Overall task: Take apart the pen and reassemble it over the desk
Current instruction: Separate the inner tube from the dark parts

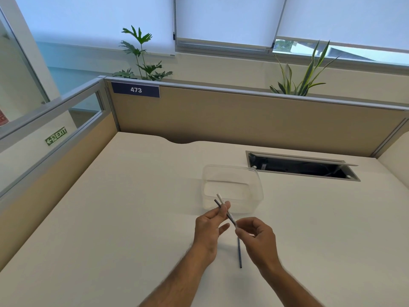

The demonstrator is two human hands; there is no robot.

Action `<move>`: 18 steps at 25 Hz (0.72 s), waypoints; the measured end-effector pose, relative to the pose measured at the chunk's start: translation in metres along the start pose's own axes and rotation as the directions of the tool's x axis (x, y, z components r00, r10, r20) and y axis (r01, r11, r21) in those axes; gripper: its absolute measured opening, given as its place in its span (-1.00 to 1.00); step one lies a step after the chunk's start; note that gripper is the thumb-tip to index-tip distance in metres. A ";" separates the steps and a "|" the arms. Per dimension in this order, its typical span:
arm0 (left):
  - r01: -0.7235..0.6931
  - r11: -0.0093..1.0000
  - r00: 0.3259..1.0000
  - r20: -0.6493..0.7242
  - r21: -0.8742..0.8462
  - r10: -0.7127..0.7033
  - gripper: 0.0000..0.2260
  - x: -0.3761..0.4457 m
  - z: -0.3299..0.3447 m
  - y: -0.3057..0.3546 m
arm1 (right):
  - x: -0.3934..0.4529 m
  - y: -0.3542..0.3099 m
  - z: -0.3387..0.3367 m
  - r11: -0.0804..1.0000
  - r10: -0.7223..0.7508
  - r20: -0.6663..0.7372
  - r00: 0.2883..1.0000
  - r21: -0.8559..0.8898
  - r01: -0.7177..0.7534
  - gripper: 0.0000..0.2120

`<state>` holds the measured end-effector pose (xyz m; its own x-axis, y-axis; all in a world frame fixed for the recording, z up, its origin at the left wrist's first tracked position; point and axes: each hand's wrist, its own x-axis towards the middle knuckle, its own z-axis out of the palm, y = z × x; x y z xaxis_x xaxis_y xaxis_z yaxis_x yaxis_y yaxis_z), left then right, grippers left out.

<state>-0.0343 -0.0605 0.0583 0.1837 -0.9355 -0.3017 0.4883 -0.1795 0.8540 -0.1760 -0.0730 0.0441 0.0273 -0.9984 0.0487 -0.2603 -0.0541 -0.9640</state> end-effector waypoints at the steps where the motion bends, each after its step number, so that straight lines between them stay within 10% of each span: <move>1: -0.023 1.000 1.000 -0.021 0.013 0.023 -0.67 0.000 0.001 0.000 | -0.001 -0.003 0.000 0.995 -0.064 -0.010 0.998 -0.072 0.063 -0.80; 7: -0.114 0.988 0.993 -0.013 0.101 0.116 -0.83 -0.002 0.007 -0.001 | 0.007 -0.024 0.009 0.793 -0.468 0.036 0.883 -0.425 0.437 -0.77; 18: -0.342 0.806 0.898 -0.085 0.483 0.432 -0.74 0.015 -0.017 -0.002 | 0.056 -0.032 0.001 0.730 -0.471 0.096 0.877 -0.515 0.449 -0.92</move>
<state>-0.0184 -0.0685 0.0447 0.4482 -0.8918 0.0617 -0.0809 0.0283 0.9963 -0.1657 -0.1270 0.0773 0.2390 -0.8485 0.4721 -0.6746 -0.4948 -0.5478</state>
